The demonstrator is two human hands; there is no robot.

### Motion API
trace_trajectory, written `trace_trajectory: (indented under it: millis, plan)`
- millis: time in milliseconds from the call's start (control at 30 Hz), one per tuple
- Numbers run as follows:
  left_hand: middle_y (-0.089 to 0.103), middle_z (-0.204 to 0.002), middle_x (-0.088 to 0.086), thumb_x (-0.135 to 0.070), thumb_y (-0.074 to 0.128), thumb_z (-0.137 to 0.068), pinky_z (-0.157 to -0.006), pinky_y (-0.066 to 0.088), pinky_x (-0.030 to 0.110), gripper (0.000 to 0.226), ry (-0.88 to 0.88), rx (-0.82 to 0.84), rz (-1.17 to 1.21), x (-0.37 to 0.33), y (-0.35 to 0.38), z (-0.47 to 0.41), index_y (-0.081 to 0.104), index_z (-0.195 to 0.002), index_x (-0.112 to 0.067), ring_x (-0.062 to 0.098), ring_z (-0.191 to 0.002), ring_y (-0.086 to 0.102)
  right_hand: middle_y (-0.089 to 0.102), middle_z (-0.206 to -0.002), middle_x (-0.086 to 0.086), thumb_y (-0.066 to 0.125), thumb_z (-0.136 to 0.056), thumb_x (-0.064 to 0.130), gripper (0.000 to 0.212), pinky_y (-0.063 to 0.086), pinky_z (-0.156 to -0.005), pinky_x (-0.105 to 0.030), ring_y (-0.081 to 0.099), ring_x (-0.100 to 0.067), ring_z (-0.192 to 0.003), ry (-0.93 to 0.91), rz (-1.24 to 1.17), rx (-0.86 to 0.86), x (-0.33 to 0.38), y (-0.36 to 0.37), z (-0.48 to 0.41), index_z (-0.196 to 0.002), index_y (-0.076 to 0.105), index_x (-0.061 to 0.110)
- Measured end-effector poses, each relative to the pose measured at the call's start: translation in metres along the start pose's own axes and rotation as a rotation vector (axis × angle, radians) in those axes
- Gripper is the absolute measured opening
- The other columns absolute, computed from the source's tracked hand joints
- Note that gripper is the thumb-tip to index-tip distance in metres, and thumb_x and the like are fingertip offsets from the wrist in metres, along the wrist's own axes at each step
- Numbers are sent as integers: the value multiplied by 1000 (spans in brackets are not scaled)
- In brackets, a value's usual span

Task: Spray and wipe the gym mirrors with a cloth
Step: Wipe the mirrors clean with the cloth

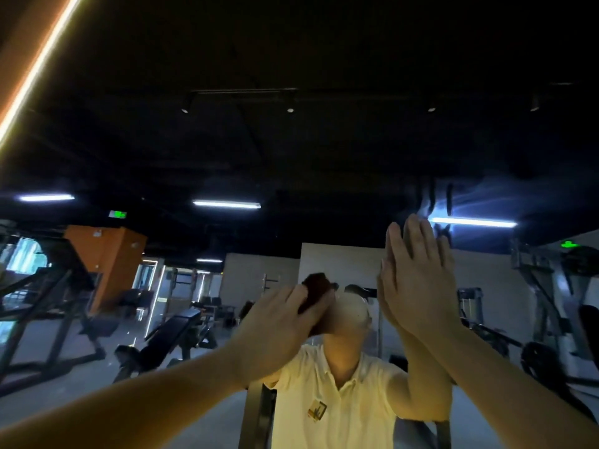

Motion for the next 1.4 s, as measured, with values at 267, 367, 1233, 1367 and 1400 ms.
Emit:
trace_trajectory:
  millis: [267, 367, 1233, 1367, 1400]
  plan:
    - [56, -118, 18, -36, 60, -101, -86, 49, 45, 63, -497, -62, -270, 152, -35, -74, 39, -158, -18, 33, -98, 58, 22, -168, -22, 21, -103, 40, 66, 21, -124, -59, 21, -38, -156, -12, 29, 17, 2, 0, 10, -160, 32, 7]
    - [55, -120, 20, -26, 54, -104, -83, 48, 42, 56, -705, -124, -115, 125, -27, -73, 40, -156, -12, 32, -96, 59, 22, -167, -23, 36, -103, 37, 66, 20, -125, -58, 21, -39, -155, -77, 30, -14, 5, -2, 30, -160, 30, 5]
    - [49, -124, 21, -34, 57, -102, -86, 45, 38, 70, -620, -53, 96, -53, -1, -5, 29, -163, -11, 28, -102, 51, 19, -170, -16, 36, -104, 36, 62, 23, -124, -60, 14, -33, -158, -97, -149, 155, -9, -2, 159, -160, 32, 12]
    - [54, -121, 16, -32, 58, -101, -89, 47, 38, 68, -330, -45, 196, -155, 12, -12, 34, -160, -7, 25, -102, 53, 21, -170, -13, 37, -101, 32, 62, 22, -124, -60, 15, -30, -159, -93, -219, 143, -12, -1, 170, -159, 30, 13]
    - [56, -120, 16, -30, 62, -98, -89, 48, 39, 73, -270, -4, 198, -165, 11, -9, 34, -160, -5, 27, -101, 55, 23, -169, -13, 37, -99, 31, 63, 23, -124, -60, 16, -29, -158, -85, -240, 135, -13, -1, 176, -160, 31, 12]
Point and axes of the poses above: each hand's wrist, its own z-axis away from the middle knuckle, its own y-axis out of the palm, x = y × z, the point moved 2 cm from there along -z, towards the middle knuckle
